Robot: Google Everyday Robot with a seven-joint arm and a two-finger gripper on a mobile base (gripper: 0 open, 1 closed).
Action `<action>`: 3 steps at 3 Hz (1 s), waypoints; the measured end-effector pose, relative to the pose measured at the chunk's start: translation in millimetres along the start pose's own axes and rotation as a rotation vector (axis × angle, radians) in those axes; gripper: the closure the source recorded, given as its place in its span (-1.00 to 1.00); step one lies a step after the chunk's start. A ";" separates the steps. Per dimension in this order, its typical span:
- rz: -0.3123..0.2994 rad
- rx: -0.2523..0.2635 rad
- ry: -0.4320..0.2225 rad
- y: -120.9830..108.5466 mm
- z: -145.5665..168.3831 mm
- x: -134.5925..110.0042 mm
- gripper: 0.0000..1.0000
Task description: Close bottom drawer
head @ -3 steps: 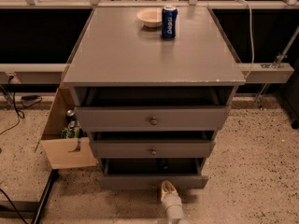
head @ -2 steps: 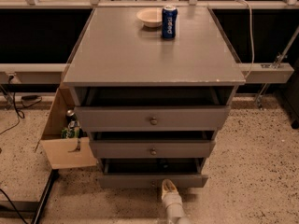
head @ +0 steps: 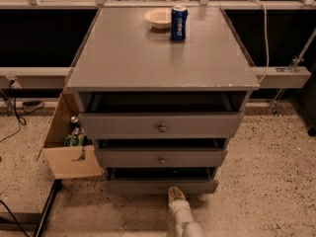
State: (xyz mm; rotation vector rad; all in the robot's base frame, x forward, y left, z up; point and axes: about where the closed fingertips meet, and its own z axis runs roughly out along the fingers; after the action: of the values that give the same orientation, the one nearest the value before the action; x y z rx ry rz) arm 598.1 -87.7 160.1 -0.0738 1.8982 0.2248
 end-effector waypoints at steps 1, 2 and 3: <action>-0.010 -0.031 0.018 5.6 16.4 2.9 1.00; -0.021 -0.050 0.027 8.7 31.8 4.2 1.00; -0.032 -0.049 0.023 4.9 42.9 0.4 1.00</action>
Offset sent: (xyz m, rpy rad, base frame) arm 0.0399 0.0166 -0.0142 -0.0161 0.0212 0.0761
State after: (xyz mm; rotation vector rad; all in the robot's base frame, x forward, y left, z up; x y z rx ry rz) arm 636.9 -74.6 146.7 -0.1397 1.9136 0.2497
